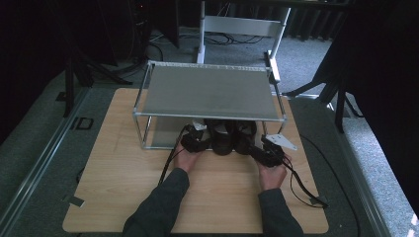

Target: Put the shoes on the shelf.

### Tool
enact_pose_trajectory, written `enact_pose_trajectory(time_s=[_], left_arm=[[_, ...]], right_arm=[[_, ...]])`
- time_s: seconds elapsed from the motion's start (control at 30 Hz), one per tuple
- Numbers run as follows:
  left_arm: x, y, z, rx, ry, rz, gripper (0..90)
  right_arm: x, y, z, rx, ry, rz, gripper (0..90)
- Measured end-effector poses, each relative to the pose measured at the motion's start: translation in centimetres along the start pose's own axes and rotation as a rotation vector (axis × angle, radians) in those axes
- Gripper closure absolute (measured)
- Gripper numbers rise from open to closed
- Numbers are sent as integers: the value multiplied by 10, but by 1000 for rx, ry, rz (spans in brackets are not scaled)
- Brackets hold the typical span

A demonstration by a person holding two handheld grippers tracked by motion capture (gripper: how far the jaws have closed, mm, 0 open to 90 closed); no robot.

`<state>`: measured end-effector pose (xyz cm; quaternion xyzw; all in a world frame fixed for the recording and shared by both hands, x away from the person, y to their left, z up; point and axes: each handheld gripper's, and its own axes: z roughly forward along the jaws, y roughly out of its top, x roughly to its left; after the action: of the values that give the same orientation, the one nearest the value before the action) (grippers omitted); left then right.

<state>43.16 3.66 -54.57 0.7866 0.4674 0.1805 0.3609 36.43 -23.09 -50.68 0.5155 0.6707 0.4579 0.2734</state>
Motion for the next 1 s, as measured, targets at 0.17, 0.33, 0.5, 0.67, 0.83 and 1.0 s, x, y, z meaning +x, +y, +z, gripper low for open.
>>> enact_pose_trajectory(time_s=[0.17, 0.33, 0.5, 0.67, 0.83, 1.0], left_arm=[[2, 6, 5, 7, 6, -15, 651], [0, 12, 7, 23, 60, -1, 696], [6, 11, 9, 21, 31, -24, 680], [8, 5, 3, 1, 35, -49, 600], [10, -14, -24, -21, 33, -76, 575], [10, -43, -60, -40, 23, -74, 555]], right_arm=[[-4, -9, 9, 70, 62, -1, 364], [5, -11, 14, 97, 90, -31, 449], [8, -12, 14, 99, 111, -39, 443], [5, -11, 12, 129, 111, -41, 399], [-8, -13, -5, 158, 64, -64, 391], [-25, -23, -24, 194, 41, -77, 370]])
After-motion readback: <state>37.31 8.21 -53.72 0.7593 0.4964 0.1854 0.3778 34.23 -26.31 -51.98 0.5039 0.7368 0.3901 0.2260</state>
